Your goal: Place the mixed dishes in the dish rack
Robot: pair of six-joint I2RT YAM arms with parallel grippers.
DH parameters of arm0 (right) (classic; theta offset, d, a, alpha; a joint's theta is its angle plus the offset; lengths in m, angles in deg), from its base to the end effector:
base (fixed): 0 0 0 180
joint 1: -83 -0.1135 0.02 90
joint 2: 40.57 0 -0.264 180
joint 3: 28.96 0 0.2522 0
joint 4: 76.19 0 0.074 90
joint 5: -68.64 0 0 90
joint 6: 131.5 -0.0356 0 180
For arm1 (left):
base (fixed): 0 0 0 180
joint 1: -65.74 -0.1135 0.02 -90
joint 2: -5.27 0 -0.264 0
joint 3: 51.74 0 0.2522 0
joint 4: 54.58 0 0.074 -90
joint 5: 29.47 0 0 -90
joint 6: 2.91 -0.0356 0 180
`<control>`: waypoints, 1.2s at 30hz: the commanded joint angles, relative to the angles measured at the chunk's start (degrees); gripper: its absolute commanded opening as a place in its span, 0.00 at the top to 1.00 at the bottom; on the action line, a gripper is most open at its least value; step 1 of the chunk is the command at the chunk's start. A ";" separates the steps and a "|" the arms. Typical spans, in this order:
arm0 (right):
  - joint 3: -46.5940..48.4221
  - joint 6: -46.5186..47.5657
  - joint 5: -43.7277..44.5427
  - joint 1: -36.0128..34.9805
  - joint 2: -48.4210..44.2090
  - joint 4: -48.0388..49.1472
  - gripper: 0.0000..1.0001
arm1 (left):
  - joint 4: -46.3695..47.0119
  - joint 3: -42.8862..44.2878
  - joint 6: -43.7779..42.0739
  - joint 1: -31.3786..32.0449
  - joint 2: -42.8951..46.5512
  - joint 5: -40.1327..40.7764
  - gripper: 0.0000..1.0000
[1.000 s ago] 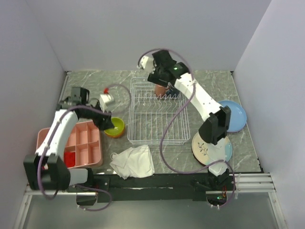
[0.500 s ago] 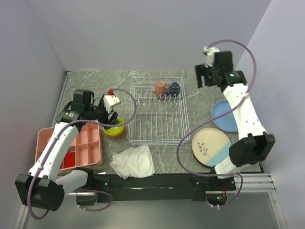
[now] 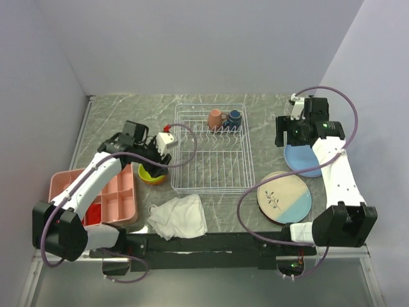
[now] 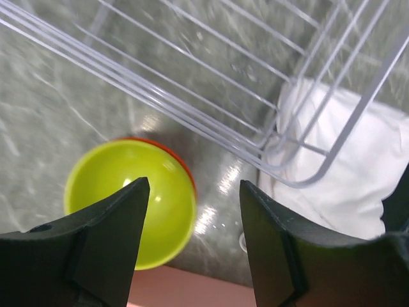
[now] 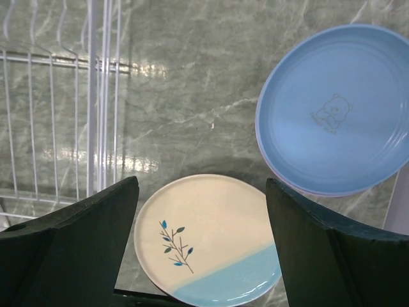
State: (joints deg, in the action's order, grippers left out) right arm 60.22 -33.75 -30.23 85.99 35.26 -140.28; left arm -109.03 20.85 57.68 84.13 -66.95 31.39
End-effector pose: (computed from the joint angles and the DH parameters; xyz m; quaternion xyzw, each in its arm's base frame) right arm 0.2698 -0.0086 0.3432 -0.0650 0.9372 0.0412 0.3403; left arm 0.2348 -0.0963 0.2814 0.4439 0.8103 -0.2095 0.3200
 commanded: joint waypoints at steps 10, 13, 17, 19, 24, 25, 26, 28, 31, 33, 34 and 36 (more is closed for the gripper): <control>0.52 -0.89 -3.88 -0.08 -3.24 1.72 0.12 | 2.98 -5.83 0.75 2.88 -3.18 10.60 0.40; 0.52 -0.72 -4.06 -0.08 -3.23 1.63 0.12 | 3.33 -5.39 1.37 2.96 -4.68 10.34 0.42; 0.52 -0.80 -4.14 -0.08 -3.06 1.64 0.12 | 3.60 -4.25 1.64 3.14 -6.17 10.25 0.51; 0.61 -0.80 -4.32 -0.08 -2.88 1.63 0.12 | 3.25 -4.07 1.46 3.23 -6.70 10.08 0.61; 1.40 -0.89 -4.32 -0.08 -2.27 1.63 0.12 | 0.62 -1.97 1.72 3.32 -7.23 9.55 0.86; 1.49 -0.89 -4.32 -0.08 -2.18 1.63 0.12 | -0.26 -0.74 1.90 3.32 -6.79 9.29 0.92; 1.57 -1.07 -4.23 -0.08 -2.18 1.63 0.12 | -1.23 0.22 2.07 3.32 -6.44 9.11 0.94; 1.75 -1.77 -5.02 -0.08 -2.36 1.63 0.13 | -4.39 3.29 1.99 3.32 -5.47 9.11 0.96; 2.10 -2.39 -7.39 -0.17 -2.71 1.63 0.13 | -7.56 7.07 1.20 3.32 -4.33 9.28 0.98; 2.63 -2.91 -9.06 -0.08 -2.53 1.63 0.13 | -9.84 8.93 0.67 3.23 -3.89 9.20 0.99; 2.98 -2.57 -11.68 -0.17 -2.44 1.63 0.13 | -10.63 11.37 0.67 3.23 -3.63 9.28 0.99; 3.94 -2.74 -14.50 -0.17 -2.44 1.46 0.13 | -11.95 14.46 1.46 2.97 -2.84 8.50 0.99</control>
State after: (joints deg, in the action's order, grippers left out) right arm 60.68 -35.65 -38.29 85.99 33.43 -140.13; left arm -116.90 28.04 59.32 87.19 -73.27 41.40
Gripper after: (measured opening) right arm 0.871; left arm 0.072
